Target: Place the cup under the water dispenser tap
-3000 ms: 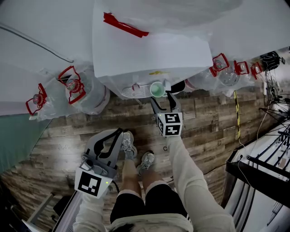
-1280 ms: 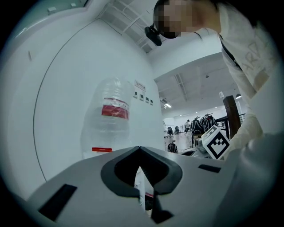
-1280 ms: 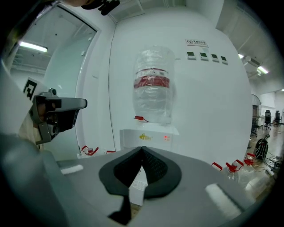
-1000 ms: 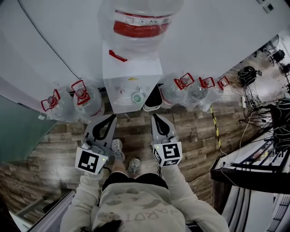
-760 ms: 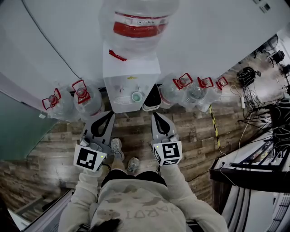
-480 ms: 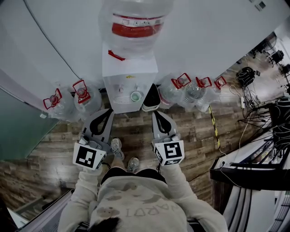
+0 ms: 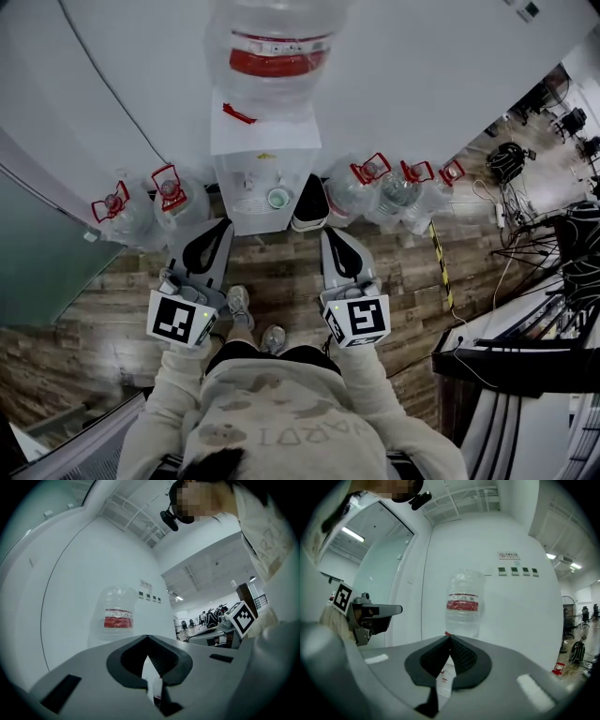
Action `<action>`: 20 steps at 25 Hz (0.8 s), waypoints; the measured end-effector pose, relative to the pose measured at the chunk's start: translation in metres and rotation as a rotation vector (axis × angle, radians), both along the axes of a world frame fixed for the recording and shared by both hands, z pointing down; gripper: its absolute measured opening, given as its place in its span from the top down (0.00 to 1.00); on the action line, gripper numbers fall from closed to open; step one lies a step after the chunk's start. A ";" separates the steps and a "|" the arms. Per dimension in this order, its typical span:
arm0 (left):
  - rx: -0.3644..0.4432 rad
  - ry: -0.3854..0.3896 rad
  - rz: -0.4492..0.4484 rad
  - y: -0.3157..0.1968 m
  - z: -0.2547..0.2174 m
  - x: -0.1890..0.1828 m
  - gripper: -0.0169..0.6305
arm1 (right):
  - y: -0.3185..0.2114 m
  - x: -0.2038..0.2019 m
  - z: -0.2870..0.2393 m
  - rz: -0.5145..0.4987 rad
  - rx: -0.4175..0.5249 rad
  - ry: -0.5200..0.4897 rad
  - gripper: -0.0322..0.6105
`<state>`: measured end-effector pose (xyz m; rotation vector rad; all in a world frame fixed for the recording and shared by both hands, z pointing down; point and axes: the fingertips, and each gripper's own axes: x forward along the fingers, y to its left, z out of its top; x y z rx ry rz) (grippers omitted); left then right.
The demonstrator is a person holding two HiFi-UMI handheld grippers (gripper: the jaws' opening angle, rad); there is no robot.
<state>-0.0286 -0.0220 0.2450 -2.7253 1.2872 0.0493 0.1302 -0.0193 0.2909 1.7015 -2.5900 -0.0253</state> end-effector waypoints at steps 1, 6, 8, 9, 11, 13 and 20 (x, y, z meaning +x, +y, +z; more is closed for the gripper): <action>0.003 0.000 0.000 0.002 -0.002 0.001 0.97 | 0.002 0.001 -0.002 0.002 0.005 -0.004 0.94; 0.016 -0.005 0.001 0.011 -0.009 0.005 0.97 | 0.009 0.004 -0.009 0.002 0.025 -0.013 0.94; 0.018 -0.003 0.002 0.014 -0.010 0.007 0.97 | 0.011 0.005 -0.010 0.002 0.031 -0.022 0.94; 0.018 -0.001 0.002 0.014 -0.010 0.007 0.97 | 0.011 0.005 -0.011 0.001 0.034 -0.024 0.94; 0.017 0.001 0.002 0.016 -0.010 0.008 0.97 | 0.013 0.004 -0.011 -0.003 0.037 -0.023 0.94; 0.016 -0.001 0.002 0.017 -0.010 0.009 0.97 | 0.014 0.004 -0.013 -0.010 0.040 -0.016 0.94; 0.020 0.000 0.006 0.021 -0.011 0.011 0.97 | 0.016 0.003 -0.019 -0.013 0.057 -0.026 0.94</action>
